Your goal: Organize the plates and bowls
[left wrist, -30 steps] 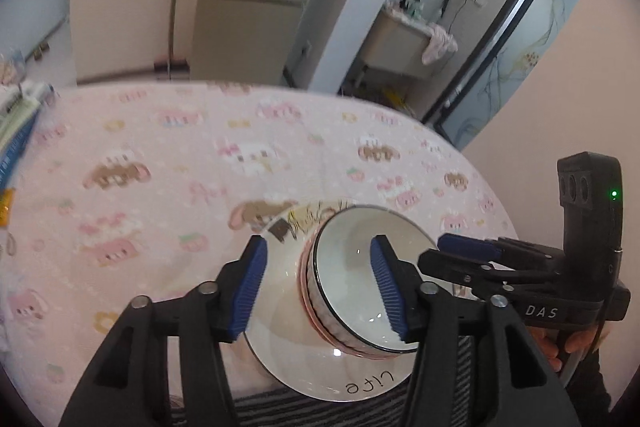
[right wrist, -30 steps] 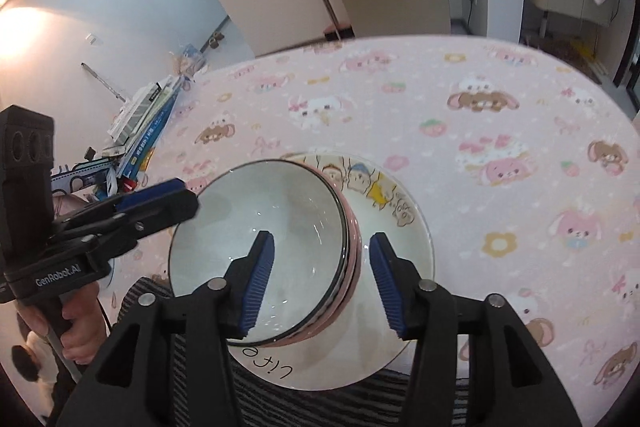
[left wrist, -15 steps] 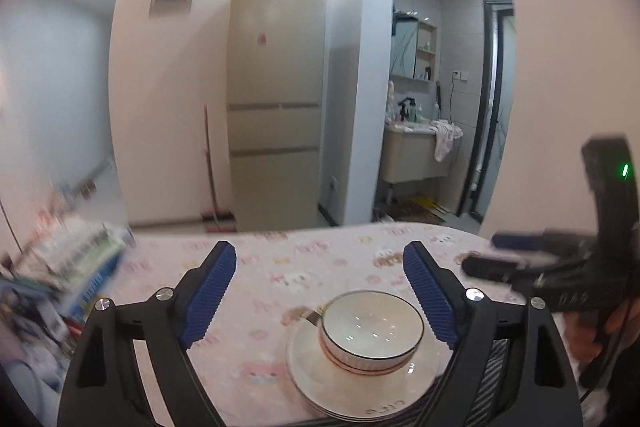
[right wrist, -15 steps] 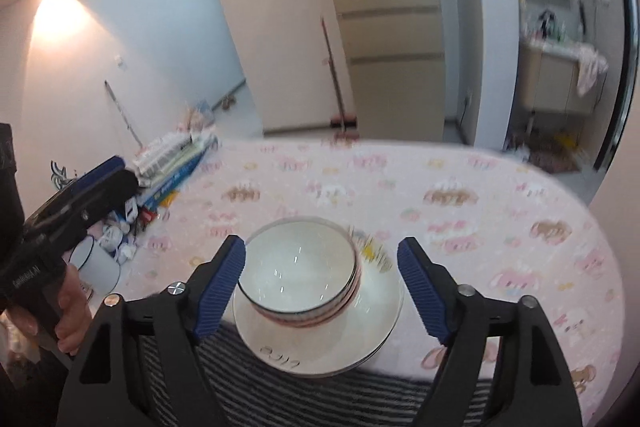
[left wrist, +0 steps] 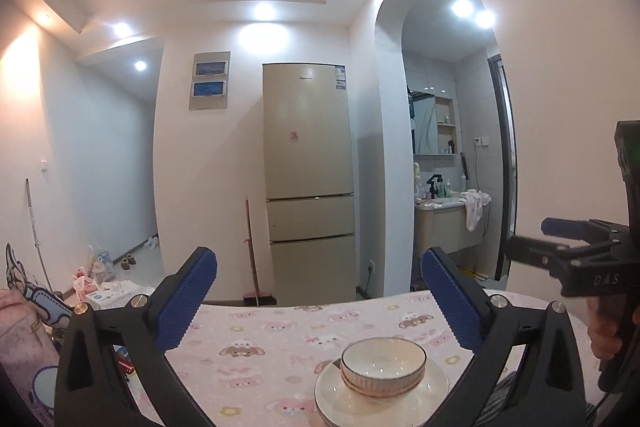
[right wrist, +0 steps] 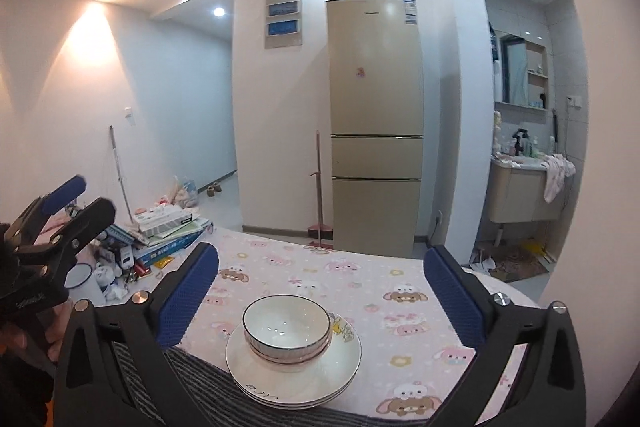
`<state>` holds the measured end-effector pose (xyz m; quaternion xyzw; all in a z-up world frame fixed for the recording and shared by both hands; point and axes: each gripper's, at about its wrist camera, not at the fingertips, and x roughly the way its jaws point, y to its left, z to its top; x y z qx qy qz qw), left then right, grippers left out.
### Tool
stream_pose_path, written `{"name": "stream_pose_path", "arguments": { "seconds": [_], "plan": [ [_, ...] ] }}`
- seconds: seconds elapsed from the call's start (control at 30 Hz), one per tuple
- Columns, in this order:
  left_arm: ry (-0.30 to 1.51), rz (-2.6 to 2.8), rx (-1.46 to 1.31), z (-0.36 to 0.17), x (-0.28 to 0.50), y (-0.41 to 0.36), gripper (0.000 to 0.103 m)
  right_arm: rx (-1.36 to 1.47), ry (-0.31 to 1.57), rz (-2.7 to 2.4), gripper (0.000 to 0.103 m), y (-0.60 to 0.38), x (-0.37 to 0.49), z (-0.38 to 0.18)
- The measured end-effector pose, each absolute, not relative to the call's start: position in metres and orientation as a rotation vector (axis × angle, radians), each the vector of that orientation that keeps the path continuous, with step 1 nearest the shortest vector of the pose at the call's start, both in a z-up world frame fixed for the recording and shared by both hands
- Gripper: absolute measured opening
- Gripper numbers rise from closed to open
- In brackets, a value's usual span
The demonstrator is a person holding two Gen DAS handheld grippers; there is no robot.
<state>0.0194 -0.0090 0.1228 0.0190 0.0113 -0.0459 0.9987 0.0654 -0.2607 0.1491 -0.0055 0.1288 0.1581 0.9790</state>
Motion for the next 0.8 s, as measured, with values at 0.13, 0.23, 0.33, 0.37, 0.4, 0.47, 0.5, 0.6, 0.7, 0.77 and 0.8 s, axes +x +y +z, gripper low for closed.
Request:
{"name": "stream_pose_path", "arguments": {
  "seconds": [0.13, 0.23, 0.33, 0.37, 0.4, 0.47, 0.5, 0.6, 0.7, 0.77, 0.8],
  "plan": [
    [0.011, -0.036, 0.059, 0.103, 0.011, -0.013, 0.103, -0.036, 0.191, 0.269, 0.103, -0.258, 0.051, 0.131],
    [0.025, -0.016, 0.051, 0.085, 0.009, -0.012, 0.103, -0.023, 0.222, 0.289, 0.103, -0.259, 0.049, 0.114],
    [0.064, -0.008, 0.008, 0.067, 0.013, -0.005, 0.103, 0.008, 0.223, 0.261, 0.103, -0.261, 0.048, 0.095],
    [0.076, -0.006, 0.001, 0.062, 0.015, -0.003, 0.103, 0.012, 0.222, 0.254, 0.103, -0.260, 0.050, 0.088],
    [0.093, 0.001, -0.008, 0.056, 0.017, -0.001, 0.103, 0.017, 0.225, 0.253, 0.103, -0.262, 0.049, 0.082],
    [0.113, 0.012, -0.016, 0.044, 0.021, 0.003, 0.103, 0.031, 0.229, 0.253, 0.103, -0.264, 0.051, 0.073],
    [0.113, 0.016, -0.018, 0.038, 0.023, 0.005, 0.103, 0.037, 0.230, 0.251, 0.103, -0.265, 0.052, 0.069],
    [0.118, 0.005, -0.027, 0.023, 0.026, 0.007, 0.103, 0.055, 0.232, 0.283, 0.103, -0.267, 0.054, 0.059],
    [0.137, 0.000, -0.028, 0.013, 0.036, 0.007, 0.103, 0.066, 0.212, 0.276, 0.103, -0.272, 0.054, 0.051],
    [0.156, -0.006, -0.014, 0.006, 0.041, 0.002, 0.103, 0.048, 0.201, 0.268, 0.103, -0.269, 0.052, 0.044],
    [0.161, -0.007, -0.009, 0.004, 0.043, 0.000, 0.103, 0.040, 0.200, 0.263, 0.103, -0.268, 0.051, 0.041]
  ]
}}
